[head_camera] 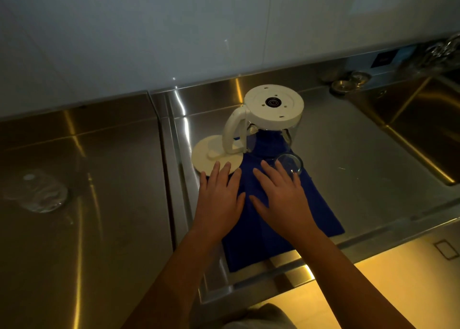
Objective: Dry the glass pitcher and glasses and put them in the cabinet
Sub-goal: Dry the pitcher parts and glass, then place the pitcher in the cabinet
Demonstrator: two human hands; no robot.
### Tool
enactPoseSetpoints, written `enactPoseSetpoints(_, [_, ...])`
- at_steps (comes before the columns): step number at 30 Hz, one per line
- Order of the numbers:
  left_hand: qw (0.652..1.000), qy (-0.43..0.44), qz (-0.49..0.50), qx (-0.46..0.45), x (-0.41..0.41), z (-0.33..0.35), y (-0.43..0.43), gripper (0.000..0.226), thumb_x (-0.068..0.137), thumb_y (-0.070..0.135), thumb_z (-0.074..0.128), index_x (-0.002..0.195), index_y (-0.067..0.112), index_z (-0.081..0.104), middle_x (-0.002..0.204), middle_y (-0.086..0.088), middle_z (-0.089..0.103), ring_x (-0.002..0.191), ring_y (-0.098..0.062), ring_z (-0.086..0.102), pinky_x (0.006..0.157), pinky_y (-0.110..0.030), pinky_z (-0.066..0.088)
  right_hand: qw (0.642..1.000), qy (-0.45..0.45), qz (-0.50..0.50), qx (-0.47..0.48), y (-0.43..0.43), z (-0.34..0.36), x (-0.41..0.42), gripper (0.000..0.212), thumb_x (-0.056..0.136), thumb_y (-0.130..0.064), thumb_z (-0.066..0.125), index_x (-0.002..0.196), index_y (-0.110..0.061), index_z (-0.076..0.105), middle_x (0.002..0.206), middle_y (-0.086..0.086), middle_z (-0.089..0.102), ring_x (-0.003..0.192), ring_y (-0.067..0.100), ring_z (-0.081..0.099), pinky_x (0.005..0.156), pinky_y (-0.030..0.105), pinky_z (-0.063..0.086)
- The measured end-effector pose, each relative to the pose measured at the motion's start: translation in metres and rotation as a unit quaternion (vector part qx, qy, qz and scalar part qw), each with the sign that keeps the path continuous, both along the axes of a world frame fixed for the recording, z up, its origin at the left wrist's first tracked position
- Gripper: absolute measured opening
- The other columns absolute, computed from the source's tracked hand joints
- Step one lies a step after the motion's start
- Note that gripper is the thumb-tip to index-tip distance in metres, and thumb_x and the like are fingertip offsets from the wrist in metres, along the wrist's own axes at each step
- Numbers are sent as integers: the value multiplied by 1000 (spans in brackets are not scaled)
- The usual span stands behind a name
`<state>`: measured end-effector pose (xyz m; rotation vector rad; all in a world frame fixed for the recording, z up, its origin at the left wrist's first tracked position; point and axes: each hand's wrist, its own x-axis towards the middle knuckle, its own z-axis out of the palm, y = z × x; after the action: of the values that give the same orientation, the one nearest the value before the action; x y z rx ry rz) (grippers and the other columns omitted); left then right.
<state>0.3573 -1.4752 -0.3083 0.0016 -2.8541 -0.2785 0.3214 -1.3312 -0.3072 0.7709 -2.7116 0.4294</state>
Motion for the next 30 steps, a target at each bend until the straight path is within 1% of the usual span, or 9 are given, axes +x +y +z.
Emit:
enactPoseSetpoints(4, [1000,-2,-5,16,7,3,-8,53,86,22,62,133,5,46,139,-21,43,133,-38,32,106,-56,17,1000,4,-7,0,-8,-1,8,61,65,-27,82,119,-8,61,127,16,57,118,40,51,88,62,38])
enactPoseSetpoints(8, [999,-13,-17,29,12,8,-18,54,92,25,52,140,8,35,148,-17,30,140,-33,17,111,-51,6,1000,13,-9,-3,-18,2,13,61,66,-26,82,119,-8,60,128,16,56,119,40,50,88,62,38])
enactPoseSetpoints(10, [999,-17,-16,23,13,10,-24,53,91,25,53,139,7,37,147,-18,32,139,-34,19,111,-52,8,1000,19,-10,-1,-23,3,14,61,65,-26,83,119,-8,60,127,15,57,119,40,50,88,62,39])
enactPoseSetpoints(14, [1000,-5,-25,6,12,7,-34,53,74,16,74,121,0,57,125,-26,55,120,-45,46,96,-64,27,1000,26,-14,-1,-32,4,16,61,65,-26,83,119,-8,60,127,15,57,119,39,51,88,62,38])
enactPoseSetpoints(18, [999,15,-32,9,10,9,-42,54,67,15,80,115,-1,60,117,-25,60,112,-45,53,89,-67,32,999,42,-10,-8,-39,6,15,61,64,-25,83,118,-8,61,126,15,58,118,40,51,88,62,38])
enactPoseSetpoints(24, [999,19,-39,1,3,5,-50,54,69,16,79,117,0,59,120,-24,59,115,-44,51,90,-66,32,998,55,-10,2,-45,7,9,61,62,-26,84,116,-8,61,123,15,60,117,40,52,86,63,40])
enactPoseSetpoints(25, [999,19,-38,3,1,6,-50,54,72,17,76,120,1,57,123,-24,57,119,-43,49,93,-65,30,998,57,-10,5,-46,7,8,62,62,-26,84,116,-8,62,123,15,60,117,40,52,86,63,41])
enactPoseSetpoints(27, [999,14,-30,19,-2,7,-50,52,82,20,67,129,3,50,135,-22,47,130,-40,37,104,-59,20,998,58,-9,9,-48,7,5,62,61,-26,84,116,-8,62,122,15,60,116,40,52,85,63,41])
enactPoseSetpoints(30, [999,11,-33,32,-9,8,-52,53,90,23,56,137,6,41,144,-19,37,137,-35,24,110,-53,9,998,67,-10,17,-50,8,-1,62,60,-27,85,114,-8,63,121,14,61,115,40,54,83,62,43])
